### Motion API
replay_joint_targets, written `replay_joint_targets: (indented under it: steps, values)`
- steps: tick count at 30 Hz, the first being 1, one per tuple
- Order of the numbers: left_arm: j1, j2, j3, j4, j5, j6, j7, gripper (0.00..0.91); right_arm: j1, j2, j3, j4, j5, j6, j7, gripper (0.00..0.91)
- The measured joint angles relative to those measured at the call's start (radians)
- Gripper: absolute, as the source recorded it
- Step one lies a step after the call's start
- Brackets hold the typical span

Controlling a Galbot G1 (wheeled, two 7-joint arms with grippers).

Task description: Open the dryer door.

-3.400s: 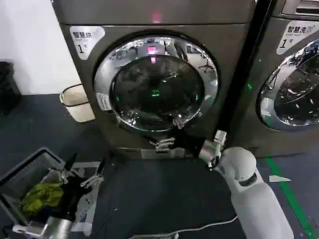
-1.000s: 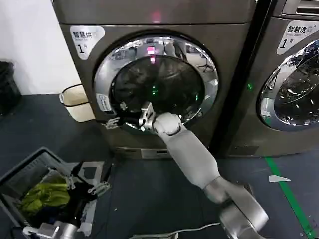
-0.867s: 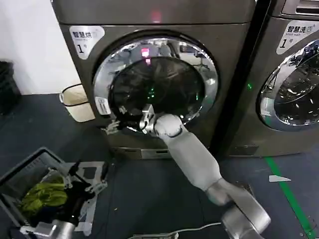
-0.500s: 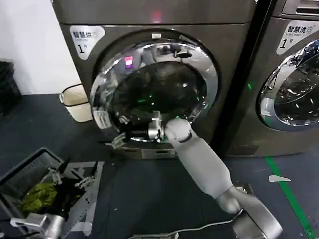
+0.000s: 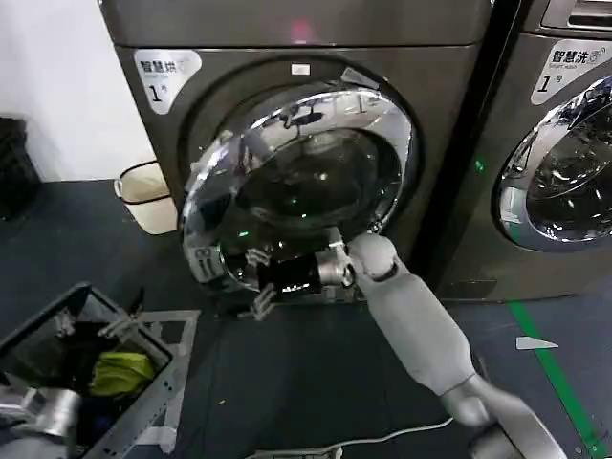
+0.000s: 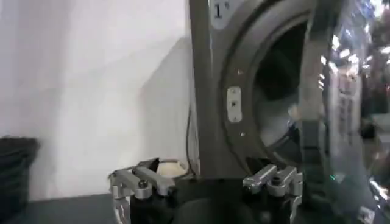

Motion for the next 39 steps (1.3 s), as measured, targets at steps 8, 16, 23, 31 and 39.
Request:
replay_joint_targets:
  steps: [8,16,23,31,39]
  values:
    - [-0.036,0.051,-0.010,0.013,-0.055,0.012,0.066,0.907,-0.008,-0.031,0.018,-0.010,0.032,0.034,-0.028,0.907]
    - [-0.085,0.130,0.033,0.044,-0.157,0.049,0.088,0.907,-0.035,-0.078,0.025,0.028,0.066,0.072,-0.029,0.907]
    - [-0.162,0.238,0.103,0.101,-0.230,0.054,0.088,0.907,-0.070,-0.132,0.046,0.071,0.071,0.087,-0.030,0.907]
    - [-0.299,0.375,0.173,0.215,-0.382,0.083,0.143,0.907,-0.130,-0.198,0.120,0.112,0.064,0.088,-0.030,0.907]
    - [-0.407,0.452,0.258,0.312,-0.436,0.108,0.226,0.907,-0.207,-0.232,0.263,0.144,0.043,0.084,-0.029,0.907]
